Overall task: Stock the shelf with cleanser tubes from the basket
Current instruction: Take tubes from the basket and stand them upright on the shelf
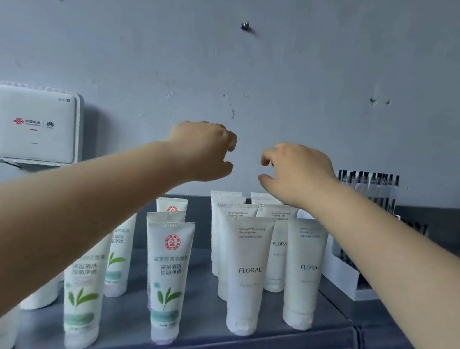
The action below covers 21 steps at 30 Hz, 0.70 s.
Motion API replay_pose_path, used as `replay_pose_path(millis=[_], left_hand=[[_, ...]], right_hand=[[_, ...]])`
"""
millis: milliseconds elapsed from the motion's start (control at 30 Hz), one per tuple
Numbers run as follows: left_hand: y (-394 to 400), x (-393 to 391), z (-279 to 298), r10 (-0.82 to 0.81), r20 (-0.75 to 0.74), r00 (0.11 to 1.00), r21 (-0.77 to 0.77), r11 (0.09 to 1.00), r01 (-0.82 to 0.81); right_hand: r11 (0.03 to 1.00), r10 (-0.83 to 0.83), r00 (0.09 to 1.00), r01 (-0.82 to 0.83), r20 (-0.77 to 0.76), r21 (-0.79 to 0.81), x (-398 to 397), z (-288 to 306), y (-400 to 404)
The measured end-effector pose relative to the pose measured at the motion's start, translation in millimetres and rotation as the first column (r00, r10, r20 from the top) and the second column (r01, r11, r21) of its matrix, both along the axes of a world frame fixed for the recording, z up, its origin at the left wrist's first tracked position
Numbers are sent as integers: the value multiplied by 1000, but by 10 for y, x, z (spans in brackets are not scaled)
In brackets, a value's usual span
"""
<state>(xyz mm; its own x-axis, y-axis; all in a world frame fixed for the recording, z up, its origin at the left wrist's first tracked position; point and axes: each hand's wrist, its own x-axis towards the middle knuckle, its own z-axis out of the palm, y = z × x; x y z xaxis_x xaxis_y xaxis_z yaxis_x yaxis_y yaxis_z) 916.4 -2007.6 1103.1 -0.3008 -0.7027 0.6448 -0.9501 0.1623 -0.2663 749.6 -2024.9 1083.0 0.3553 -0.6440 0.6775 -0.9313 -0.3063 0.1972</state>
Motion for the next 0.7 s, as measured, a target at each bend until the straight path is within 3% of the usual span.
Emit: replay_pose_path(millis=[333,700], left_hand=[[587,-13,-474,-101,94,990,-46,993,105],[977,-545,-1133,-187,173,967,72,982,177]], right_hand=[[994,-105,992,106,-74,3,-3,-405,910],[964,-211,974,222,-85,147,-674,-1091,1532]])
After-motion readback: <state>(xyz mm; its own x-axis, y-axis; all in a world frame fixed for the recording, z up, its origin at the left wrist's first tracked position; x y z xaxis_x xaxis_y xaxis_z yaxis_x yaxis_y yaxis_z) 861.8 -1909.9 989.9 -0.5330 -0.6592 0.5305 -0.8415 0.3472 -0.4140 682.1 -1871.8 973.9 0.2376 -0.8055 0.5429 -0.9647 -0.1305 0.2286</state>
